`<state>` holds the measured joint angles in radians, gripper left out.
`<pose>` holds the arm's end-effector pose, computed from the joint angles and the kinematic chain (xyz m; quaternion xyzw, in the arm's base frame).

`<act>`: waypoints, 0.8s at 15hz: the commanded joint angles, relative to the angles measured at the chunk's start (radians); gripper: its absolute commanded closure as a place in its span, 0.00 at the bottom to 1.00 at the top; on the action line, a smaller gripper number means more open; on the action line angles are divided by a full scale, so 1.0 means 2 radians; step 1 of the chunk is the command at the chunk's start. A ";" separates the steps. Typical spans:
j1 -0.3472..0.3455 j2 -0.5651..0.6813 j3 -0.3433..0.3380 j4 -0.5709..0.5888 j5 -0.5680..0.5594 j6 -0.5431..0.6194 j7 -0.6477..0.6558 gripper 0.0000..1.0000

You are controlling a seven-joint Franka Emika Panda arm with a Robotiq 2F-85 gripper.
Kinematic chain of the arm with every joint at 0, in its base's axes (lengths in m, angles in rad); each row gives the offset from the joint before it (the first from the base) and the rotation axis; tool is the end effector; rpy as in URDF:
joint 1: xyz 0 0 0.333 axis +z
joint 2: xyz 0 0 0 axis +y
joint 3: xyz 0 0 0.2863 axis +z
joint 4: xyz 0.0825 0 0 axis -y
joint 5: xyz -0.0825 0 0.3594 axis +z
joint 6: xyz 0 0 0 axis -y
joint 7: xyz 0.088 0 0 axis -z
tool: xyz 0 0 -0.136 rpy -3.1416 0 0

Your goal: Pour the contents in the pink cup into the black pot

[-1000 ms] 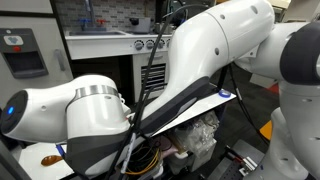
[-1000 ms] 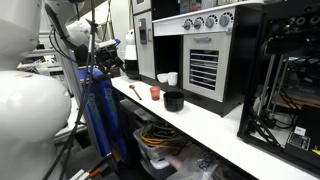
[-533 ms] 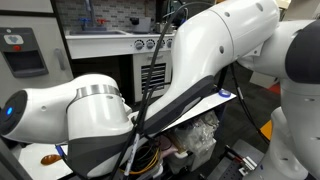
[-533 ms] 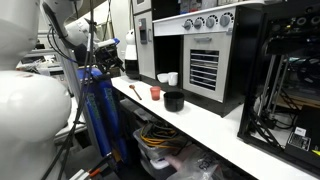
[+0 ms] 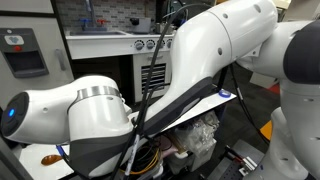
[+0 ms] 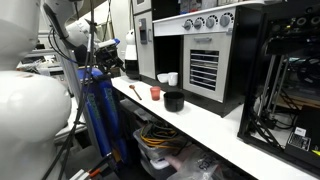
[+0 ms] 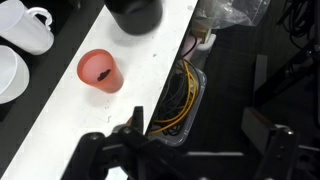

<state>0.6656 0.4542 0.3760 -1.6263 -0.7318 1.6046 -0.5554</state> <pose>0.3881 0.4484 0.3213 0.5886 0.7350 -0.1337 0.3090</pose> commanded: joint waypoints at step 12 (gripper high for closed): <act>-0.047 0.011 -0.008 -0.047 -0.066 0.056 -0.006 0.00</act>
<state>0.5892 0.4660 0.3627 -1.7043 -0.8184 1.6912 -0.5565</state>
